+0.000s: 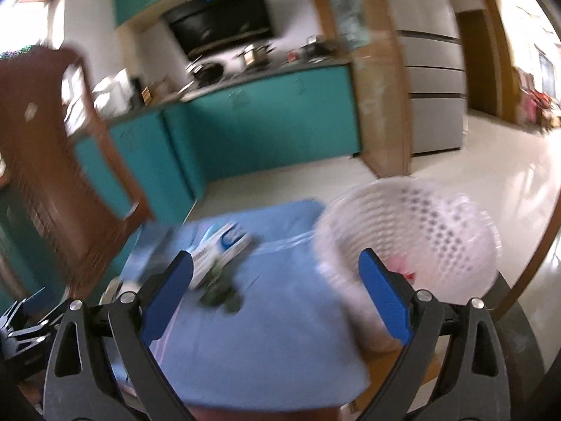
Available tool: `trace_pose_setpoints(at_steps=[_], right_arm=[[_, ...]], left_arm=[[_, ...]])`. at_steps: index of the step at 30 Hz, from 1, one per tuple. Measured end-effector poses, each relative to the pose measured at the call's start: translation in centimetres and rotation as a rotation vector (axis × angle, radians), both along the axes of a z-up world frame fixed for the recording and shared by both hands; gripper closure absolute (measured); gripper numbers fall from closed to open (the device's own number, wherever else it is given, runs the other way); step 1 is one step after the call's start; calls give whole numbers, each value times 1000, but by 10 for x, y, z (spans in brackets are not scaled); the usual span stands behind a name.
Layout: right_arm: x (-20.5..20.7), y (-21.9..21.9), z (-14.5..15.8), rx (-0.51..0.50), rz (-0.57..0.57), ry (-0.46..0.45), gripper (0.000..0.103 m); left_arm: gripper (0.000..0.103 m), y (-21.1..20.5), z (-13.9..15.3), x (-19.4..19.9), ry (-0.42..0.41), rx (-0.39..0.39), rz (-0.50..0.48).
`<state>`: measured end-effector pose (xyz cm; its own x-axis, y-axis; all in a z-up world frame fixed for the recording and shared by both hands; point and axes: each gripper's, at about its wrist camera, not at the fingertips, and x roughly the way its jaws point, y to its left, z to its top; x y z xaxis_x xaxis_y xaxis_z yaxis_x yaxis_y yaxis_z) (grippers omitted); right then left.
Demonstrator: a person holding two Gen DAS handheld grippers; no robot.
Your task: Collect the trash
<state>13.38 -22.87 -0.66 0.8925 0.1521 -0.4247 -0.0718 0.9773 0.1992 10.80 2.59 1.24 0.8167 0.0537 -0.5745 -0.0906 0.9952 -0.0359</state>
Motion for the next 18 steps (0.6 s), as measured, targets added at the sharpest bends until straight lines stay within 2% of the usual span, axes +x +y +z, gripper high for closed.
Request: trace_pose_setpoints(at_steps=[1, 2, 5, 18], right_arm=[[-2, 10, -1, -22, 20, 2, 10], [-5, 19, -2, -39, 36, 0, 10], [-11, 31, -8, -37, 63, 17, 10], [-8, 32, -14, -53, 55, 46, 10]], left_arm=[[6, 2, -4, 3, 32, -13, 1], [6, 5, -4, 5, 34, -34, -13], [6, 4, -2, 1, 13, -19, -11], [6, -1, -5, 5, 35, -37, -40]])
